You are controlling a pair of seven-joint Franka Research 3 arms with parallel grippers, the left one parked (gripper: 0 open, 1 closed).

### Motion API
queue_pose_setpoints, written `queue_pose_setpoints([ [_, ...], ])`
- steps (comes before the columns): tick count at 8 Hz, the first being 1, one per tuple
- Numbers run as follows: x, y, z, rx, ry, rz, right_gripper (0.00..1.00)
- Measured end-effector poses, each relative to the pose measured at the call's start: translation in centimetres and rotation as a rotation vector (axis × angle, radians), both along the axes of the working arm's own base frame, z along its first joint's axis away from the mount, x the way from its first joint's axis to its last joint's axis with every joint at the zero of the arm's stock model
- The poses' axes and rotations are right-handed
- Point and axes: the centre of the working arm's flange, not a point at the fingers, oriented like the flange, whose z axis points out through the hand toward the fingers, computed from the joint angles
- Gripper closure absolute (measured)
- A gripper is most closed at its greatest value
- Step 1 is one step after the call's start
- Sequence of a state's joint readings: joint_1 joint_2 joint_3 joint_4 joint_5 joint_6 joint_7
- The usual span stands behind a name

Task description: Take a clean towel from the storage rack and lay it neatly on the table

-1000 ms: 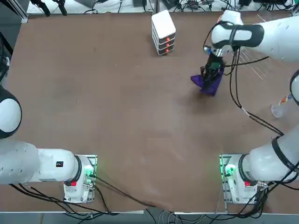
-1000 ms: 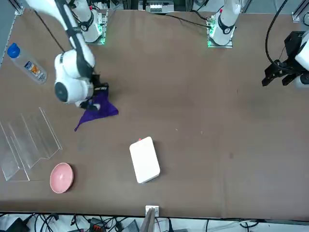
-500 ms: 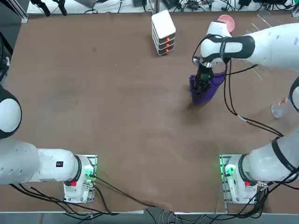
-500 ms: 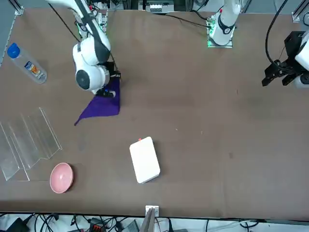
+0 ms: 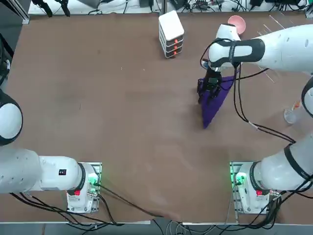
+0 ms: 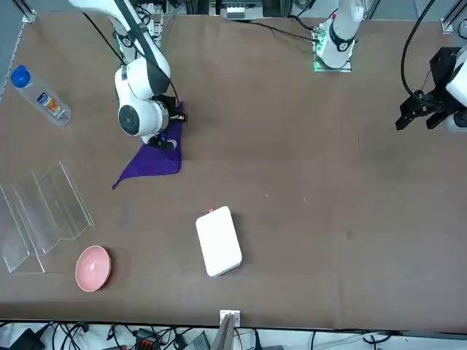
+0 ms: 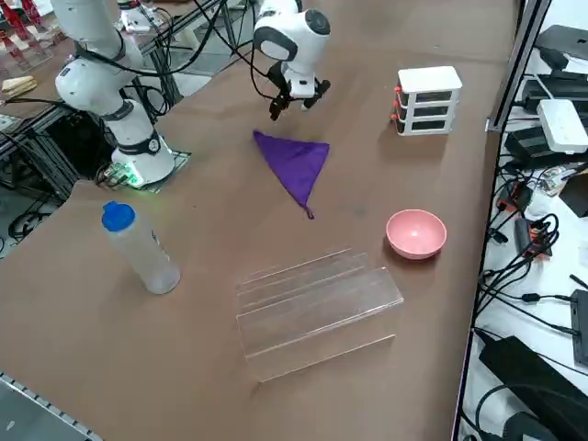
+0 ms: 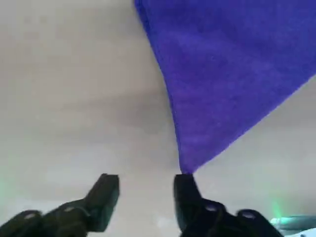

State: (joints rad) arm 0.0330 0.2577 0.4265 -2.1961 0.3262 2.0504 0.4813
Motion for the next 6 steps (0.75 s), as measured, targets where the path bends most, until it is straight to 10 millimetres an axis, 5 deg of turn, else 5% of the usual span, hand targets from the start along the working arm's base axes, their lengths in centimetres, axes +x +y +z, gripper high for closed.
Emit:
queue_pose_setpoints([
  [1, 1.3, -0.1, 1.3, -0.018, -0.034, -0.08, 0.07],
  [2, 2.8, -0.6, 2.5, -0.04, -0.074, -0.186, 0.0],
  [5, 5.3, -3.6, 1.8, -0.236, -0.193, -0.199, 0.26],
  [6, 6.1, -3.6, 1.0, -0.285, -0.215, -0.166, 0.47],
])
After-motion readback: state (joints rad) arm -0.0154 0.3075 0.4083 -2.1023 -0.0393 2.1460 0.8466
